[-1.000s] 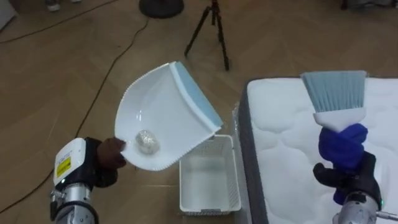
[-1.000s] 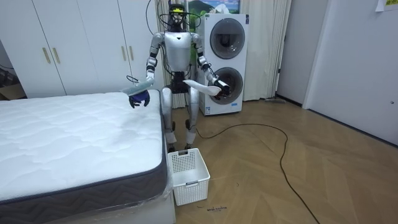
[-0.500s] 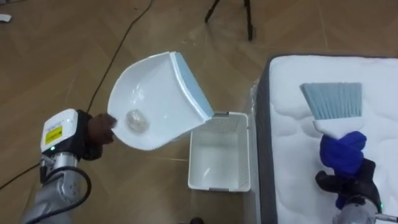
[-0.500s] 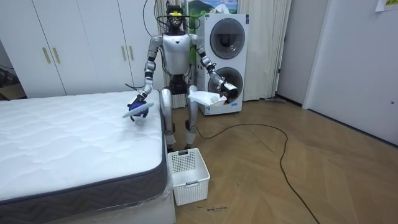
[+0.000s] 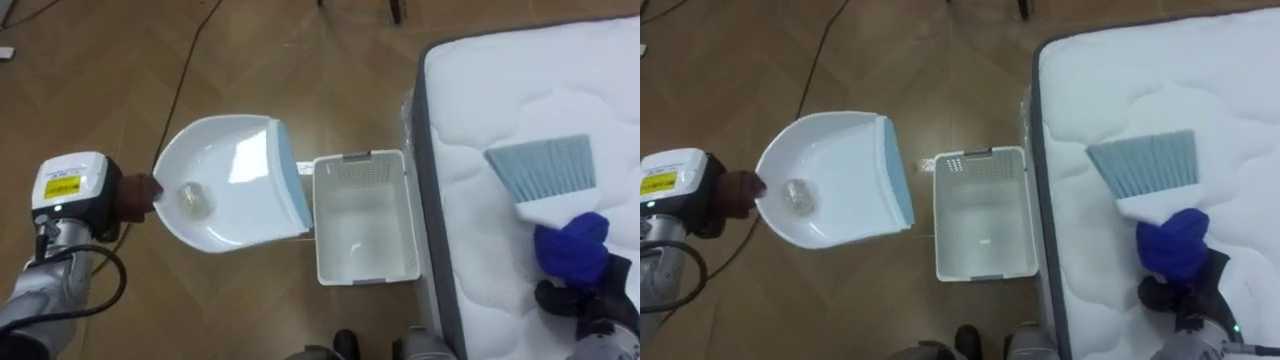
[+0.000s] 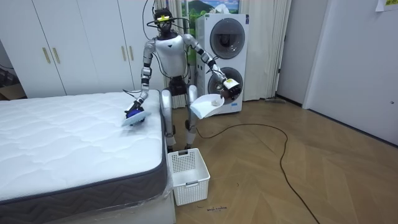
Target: Clean bed
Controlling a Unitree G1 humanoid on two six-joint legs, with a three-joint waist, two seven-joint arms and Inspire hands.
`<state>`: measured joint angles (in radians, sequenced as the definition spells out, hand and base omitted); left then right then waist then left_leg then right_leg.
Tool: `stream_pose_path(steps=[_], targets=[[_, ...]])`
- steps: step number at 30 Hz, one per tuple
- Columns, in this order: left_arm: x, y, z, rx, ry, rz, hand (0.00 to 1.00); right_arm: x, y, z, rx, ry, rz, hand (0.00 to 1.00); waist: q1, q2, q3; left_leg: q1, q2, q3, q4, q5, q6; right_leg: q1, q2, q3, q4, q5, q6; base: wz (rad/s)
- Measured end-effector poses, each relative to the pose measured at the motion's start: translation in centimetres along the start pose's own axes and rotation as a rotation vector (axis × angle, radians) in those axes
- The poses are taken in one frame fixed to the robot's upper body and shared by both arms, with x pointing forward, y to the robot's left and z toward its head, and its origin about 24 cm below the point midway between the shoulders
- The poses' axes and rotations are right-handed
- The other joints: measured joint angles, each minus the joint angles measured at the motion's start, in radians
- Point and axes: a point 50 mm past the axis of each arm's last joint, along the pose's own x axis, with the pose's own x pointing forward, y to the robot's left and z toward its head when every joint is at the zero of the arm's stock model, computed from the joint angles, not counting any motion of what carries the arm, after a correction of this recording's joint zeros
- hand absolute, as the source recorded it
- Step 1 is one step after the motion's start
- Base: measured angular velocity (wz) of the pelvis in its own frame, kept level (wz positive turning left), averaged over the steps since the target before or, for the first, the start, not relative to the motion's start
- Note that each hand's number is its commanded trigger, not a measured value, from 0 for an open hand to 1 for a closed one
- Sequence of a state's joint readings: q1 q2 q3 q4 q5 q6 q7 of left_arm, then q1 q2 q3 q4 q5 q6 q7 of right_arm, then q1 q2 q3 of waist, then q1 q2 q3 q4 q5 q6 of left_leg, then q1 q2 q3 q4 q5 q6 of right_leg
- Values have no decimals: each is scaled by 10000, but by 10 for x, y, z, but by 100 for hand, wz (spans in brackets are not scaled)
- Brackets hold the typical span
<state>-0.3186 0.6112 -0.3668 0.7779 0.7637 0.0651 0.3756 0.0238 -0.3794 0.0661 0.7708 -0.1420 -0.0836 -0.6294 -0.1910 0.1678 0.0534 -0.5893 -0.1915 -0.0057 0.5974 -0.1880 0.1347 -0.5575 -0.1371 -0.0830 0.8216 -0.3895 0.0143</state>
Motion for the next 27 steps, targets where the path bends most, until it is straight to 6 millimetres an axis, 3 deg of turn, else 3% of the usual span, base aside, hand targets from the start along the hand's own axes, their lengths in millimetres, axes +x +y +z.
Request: stream_pose_path(steps=[2, 4, 8, 12, 19, 23, 27], targets=[[3, 3, 3, 259, -183, 74, 100, 2, -2, 8, -160, -595, -6, 0, -256, 263, -6, -17, 14, 187, 70, -20, 5, -62, -19, 42, 134, -104, -70, -15], [6, 8, 4, 578, -300, 237, 100, 3, -2, 15, -267, -1009, 1, 0, -286, 331, -5, -27, 28, 378, 69, -33, -7, -150, 9, 260, 155, -193, -114, -25], [11, 11, 8, 956, -477, 162, 100, 5, -3, 27, -488, -1678, -97, 0, -536, 736, -8, 7, 59, 623, 73, -38, -13, -216, 25, 480, 247, -267, -141, -14], [13, 14, 7, 1412, -572, 4, 100, 5, -3, 31, -539, -1919, -96, 0, -603, 824, -31, 108, 51, 839, 28, -76, -42, -279, 24, 717, 411, -362, -107, -13], [18, 23, -3, 2956, -618, -441, 100, 5, -4, 46, -517, -2646, 103, 0, -930, 869, -3, 62, 35, 1221, -87, -71, 14, -604, 33, 1141, 672, -459, -91, -10], [32, 45, 4, 3909, -907, -202, 100, 5, -3, 48, -571, -2791, 160, 0, -1112, 941, 33, 64, 253, 1763, -105, -165, 110, -631, 34, 1168, 683, -529, -78, 3], [37, 57, 2, 4441, -875, -65, 100, 5, -4, 54, -573, -3050, 246, 0, -1198, 964, 44, 67, 255, 1931, -99, -265, 150, -738, 36, 1369, 776, -567, -33, -12]])
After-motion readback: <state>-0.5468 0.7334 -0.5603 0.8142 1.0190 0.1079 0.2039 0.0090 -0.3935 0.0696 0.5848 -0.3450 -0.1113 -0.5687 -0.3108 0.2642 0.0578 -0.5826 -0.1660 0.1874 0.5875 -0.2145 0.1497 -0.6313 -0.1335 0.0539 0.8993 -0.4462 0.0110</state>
